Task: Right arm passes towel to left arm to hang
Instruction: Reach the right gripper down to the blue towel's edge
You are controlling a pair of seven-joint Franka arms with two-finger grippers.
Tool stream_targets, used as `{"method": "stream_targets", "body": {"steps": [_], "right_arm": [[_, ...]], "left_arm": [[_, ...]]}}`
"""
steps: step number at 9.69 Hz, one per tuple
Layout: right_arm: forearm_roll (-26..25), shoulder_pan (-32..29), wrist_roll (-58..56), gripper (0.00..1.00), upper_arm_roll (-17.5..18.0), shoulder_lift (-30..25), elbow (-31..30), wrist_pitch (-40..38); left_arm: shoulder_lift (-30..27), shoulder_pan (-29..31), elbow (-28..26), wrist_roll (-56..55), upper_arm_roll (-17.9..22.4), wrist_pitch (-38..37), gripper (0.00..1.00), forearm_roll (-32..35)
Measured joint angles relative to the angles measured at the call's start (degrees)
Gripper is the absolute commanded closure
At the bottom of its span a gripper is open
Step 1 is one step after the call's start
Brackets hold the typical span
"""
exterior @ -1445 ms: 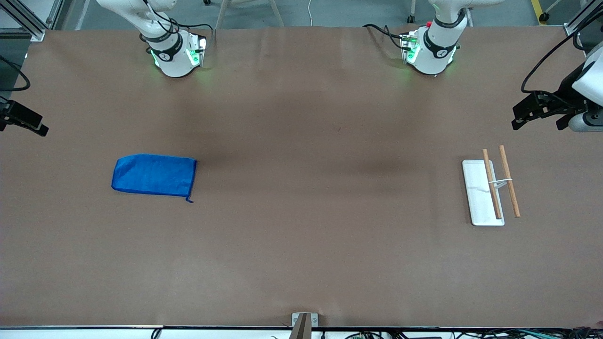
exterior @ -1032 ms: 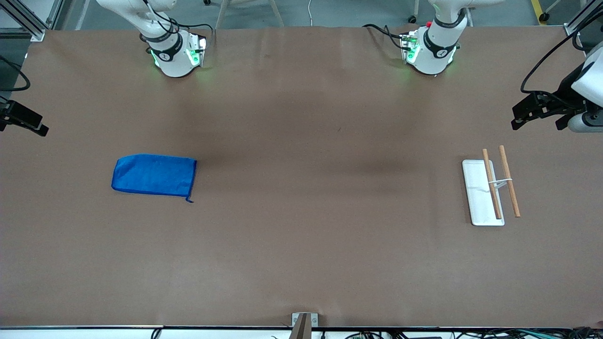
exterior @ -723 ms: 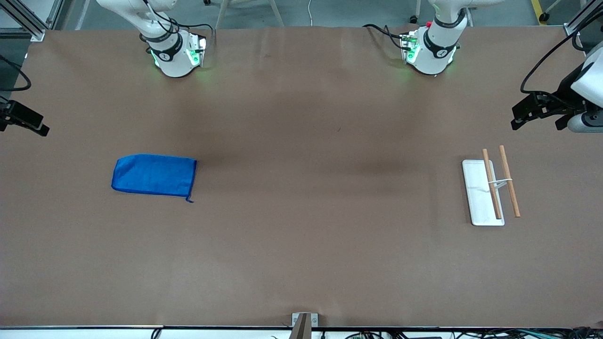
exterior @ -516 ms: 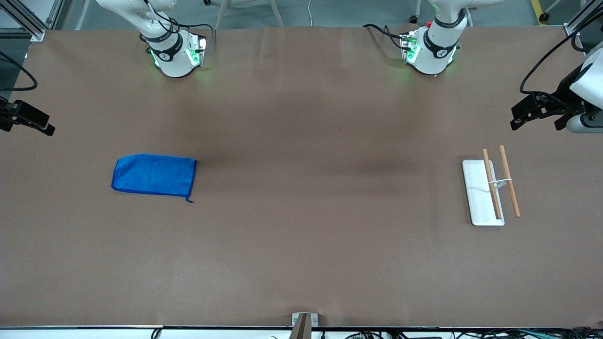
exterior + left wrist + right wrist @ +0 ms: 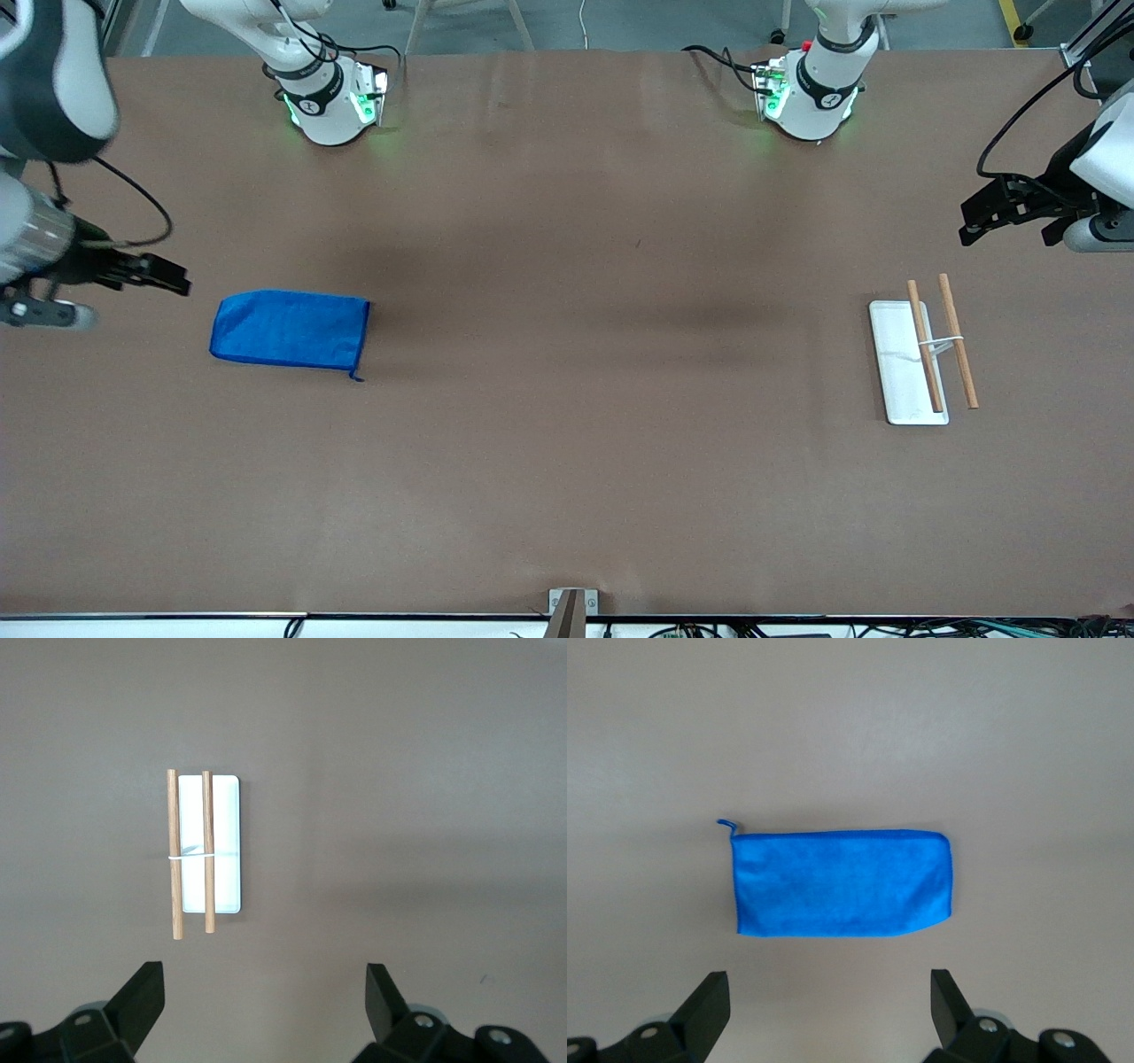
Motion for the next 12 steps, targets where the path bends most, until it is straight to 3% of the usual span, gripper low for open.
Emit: {"method": "stream_targets", "body": {"steps": [4, 6, 9, 12], "right_arm": [[-0.1, -0.8, -5.4, 0.00, -0.7, 0.4, -18.9, 22.2], [-0.2, -1.0, -6.4, 0.00, -0.9, 3.1, -25.2, 32.6], [-0.2, -1.0, -6.5, 0.00, -0.9, 10.6, -28.5, 44.6], [-0.2, -1.0, -6.5, 0.00, -0.9, 14.6, -28.7, 47.4]], "left_arm": [[0.1, 0.1, -0.1, 0.0, 0.0, 0.0, 0.00, 0.0], [0.2, 0.1, -0.1, 0.0, 0.0, 0.0, 0.00, 0.0], [0.2, 0.1, -0.2, 0.0, 0.0, 0.1, 0.00, 0.0], [0.3, 0.1, -0.2, 0.0, 0.1, 0.2, 0.00, 0.0]]}}
